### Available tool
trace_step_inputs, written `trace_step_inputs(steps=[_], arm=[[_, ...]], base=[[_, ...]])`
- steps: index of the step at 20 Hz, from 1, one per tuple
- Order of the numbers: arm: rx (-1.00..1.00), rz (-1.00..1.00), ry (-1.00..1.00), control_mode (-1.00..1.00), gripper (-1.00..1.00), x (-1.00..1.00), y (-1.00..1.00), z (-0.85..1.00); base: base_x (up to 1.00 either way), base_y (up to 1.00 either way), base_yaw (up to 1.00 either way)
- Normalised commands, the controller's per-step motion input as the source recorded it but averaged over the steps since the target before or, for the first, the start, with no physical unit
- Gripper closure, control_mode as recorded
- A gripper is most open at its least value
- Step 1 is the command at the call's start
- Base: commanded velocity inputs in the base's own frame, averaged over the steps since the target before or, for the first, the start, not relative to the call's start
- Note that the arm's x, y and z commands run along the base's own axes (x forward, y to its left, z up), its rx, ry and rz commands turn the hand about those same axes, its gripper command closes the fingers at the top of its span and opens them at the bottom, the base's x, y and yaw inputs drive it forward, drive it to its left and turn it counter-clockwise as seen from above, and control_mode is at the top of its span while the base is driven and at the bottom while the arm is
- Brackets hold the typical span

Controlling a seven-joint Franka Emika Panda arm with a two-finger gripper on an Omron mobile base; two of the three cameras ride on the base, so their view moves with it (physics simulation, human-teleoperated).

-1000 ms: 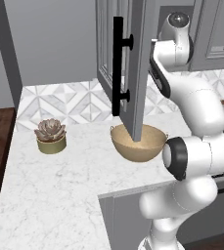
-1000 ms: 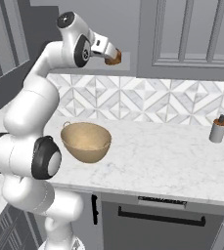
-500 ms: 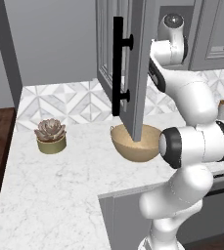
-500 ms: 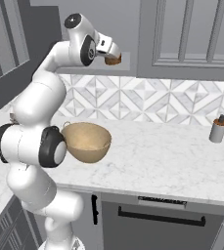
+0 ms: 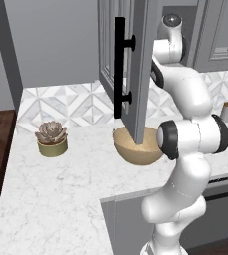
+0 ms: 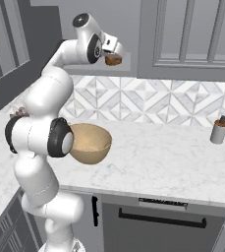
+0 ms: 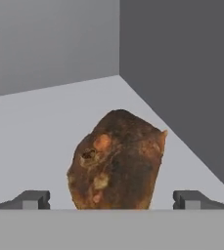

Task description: Open the cabinet, pick up the bread from the cabinet and place it in the basket. Then move the basket to the dining counter.

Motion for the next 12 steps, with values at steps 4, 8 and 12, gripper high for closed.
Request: trace_step_inputs(steps=[4,8,12], arm=[[0.00,0.00,0.05,-1.00,-1.00,0.31,-0.01,-0.08],[0.00,0.00,0.03,-1.00,-1.00,0.24,-0.11,-0.10],[0.00,0.00,0.00,-1.00,1.00,0.23,-0.13,-0.16]], base=[[0.00,0.00,0.00],[0.00,0.00,0.00],[0.00,0.00,0.00]])
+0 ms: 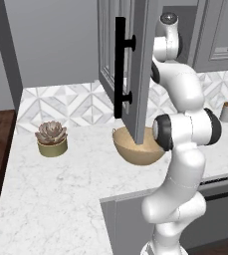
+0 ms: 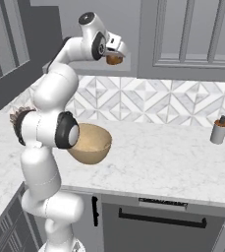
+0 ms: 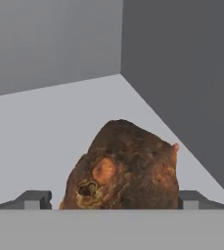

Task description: Open the cabinet, pick up the bread from the cabinet and place it in the basket. Then move the basket to the dining counter.

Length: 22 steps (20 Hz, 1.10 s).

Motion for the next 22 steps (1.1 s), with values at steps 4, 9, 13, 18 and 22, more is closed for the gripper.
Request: trace_step_inputs(steps=[4,9,13,18,22], arm=[[0.00,0.00,-0.01,-1.00,1.00,0.05,-0.03,-0.16],[0.00,0.04,-0.10,-1.00,1.00,-0.14,0.05,-0.16],[0.00,0.06,-0.21,-1.00,1.00,-0.79,0.30,0.03],[0.00,0.11,0.04,-1.00,1.00,-1.00,0.26,0.46],[0.00,0.09,0.37,-1.00,1.00,-1.00,0.01,0.47]], base=[[0.00,0.00,0.00],[0.00,0.00,0.00],[0.00,0.00,0.00],[0.00,0.00,0.00],[0.00,0.00,0.00]])
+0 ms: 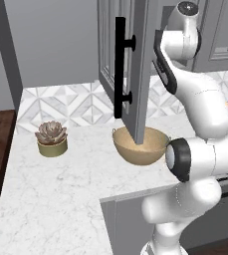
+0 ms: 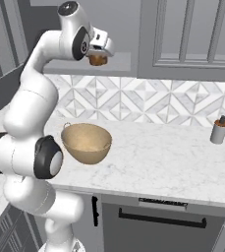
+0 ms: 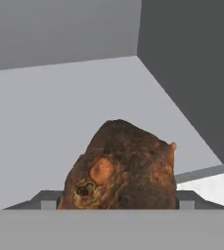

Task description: Open the cabinet, pick up the bread from the cabinet and place it in the basket. Then move the basket to the dining counter.

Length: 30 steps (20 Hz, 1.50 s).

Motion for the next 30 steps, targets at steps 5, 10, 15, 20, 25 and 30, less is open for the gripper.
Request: trace_step_inputs(steps=[5,10,15,20,25,30], arm=[[0.00,0.10,0.25,-1.00,1.00,-1.00,0.00,0.08],[0.07,0.10,0.00,-1.00,1.00,-1.00,0.02,-0.73],[0.10,0.11,0.00,-1.00,1.00,-1.00,0.04,-1.00],[0.07,0.04,0.01,-1.00,1.00,-0.95,0.42,-1.00],[0.01,0.05,0.00,-1.00,1.00,-0.02,0.15,-1.00],[0.06,0.03,0.03,-1.00,1.00,0.51,-0.08,-0.76]], base=[[0.00,0.00,0.00],[0.00,0.00,0.00],[0.00,0.00,0.00],[0.00,0.00,0.00],[0.00,0.00,0.00],[0.00,0.00,0.00]])
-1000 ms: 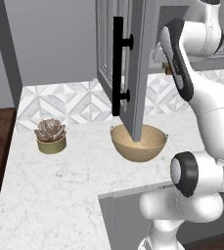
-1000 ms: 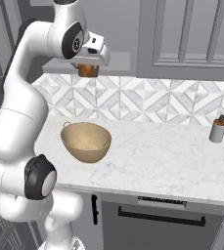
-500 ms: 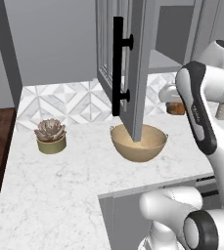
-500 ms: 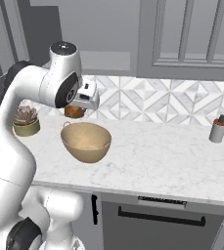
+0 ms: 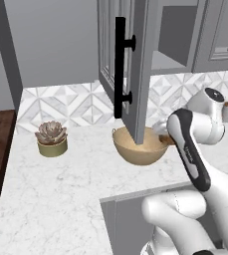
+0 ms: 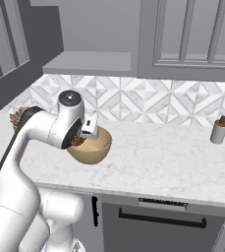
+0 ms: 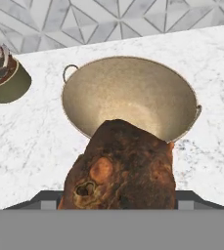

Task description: Open the cabinet, pick up the bread from the cabinet and place it in the basket. Then move the basket to the dining counter.

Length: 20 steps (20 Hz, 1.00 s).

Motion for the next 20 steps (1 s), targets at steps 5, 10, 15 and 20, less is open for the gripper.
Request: trace_step_inputs(steps=[5,10,15,20], arm=[[0.03,0.02,0.02,-1.00,1.00,0.71,-0.01,-0.32],[0.01,0.00,0.09,-1.00,1.00,0.61,0.00,-0.09],[0.00,0.00,0.18,-1.00,1.00,0.34,0.00,-0.08],[0.00,0.00,0.13,-1.00,1.00,0.33,0.00,-0.30]], base=[[0.00,0.00,0.00],[0.00,0.00,0.00],[0.00,0.00,0.00],[0.00,0.00,0.00]])
